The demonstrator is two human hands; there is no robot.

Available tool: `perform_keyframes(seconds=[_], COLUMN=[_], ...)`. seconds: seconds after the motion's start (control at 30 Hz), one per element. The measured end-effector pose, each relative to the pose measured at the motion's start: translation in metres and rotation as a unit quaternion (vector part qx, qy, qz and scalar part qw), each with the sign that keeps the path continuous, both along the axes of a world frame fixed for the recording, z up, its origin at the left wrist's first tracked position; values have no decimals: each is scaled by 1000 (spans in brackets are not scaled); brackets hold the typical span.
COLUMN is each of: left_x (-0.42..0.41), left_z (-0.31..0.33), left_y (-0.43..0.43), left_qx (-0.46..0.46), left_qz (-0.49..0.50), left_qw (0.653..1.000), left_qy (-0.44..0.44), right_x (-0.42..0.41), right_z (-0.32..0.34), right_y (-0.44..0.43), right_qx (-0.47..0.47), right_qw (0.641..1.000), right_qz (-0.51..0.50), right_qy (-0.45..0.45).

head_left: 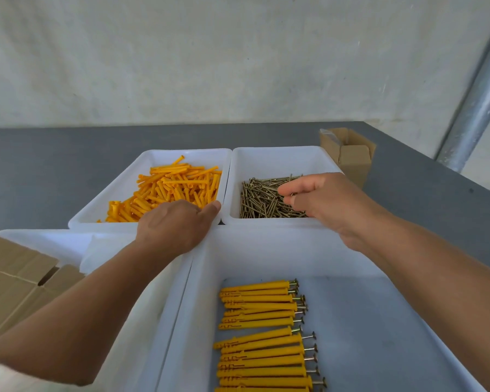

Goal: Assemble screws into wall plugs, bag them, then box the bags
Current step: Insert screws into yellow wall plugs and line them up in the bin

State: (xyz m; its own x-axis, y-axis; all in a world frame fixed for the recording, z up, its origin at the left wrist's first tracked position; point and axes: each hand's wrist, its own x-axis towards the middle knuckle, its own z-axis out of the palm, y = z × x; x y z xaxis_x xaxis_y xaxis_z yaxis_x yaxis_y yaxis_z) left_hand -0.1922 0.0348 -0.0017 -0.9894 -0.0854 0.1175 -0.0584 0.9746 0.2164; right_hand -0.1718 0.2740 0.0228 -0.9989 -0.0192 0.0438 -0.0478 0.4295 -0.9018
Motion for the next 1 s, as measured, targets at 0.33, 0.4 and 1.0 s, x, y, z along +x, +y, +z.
perform_keyframes(seconds=[0.33, 0.4, 1.0], left_x=[1, 3, 31], left_z=[9, 10, 39], left_y=[-2, -1, 27], left_qx=[268, 306, 669], left_qz=[21, 28, -172], left_qw=[961, 946, 723], left_qy=[72, 103, 8], right_x=[-1, -2, 2], right_z=[-4, -3, 21], right_y=[0, -1, 0], right_qx=[-71, -69, -228], right_qw=[997, 998, 972], right_qz=[-10, -14, -38], right_qy=[7, 8, 44])
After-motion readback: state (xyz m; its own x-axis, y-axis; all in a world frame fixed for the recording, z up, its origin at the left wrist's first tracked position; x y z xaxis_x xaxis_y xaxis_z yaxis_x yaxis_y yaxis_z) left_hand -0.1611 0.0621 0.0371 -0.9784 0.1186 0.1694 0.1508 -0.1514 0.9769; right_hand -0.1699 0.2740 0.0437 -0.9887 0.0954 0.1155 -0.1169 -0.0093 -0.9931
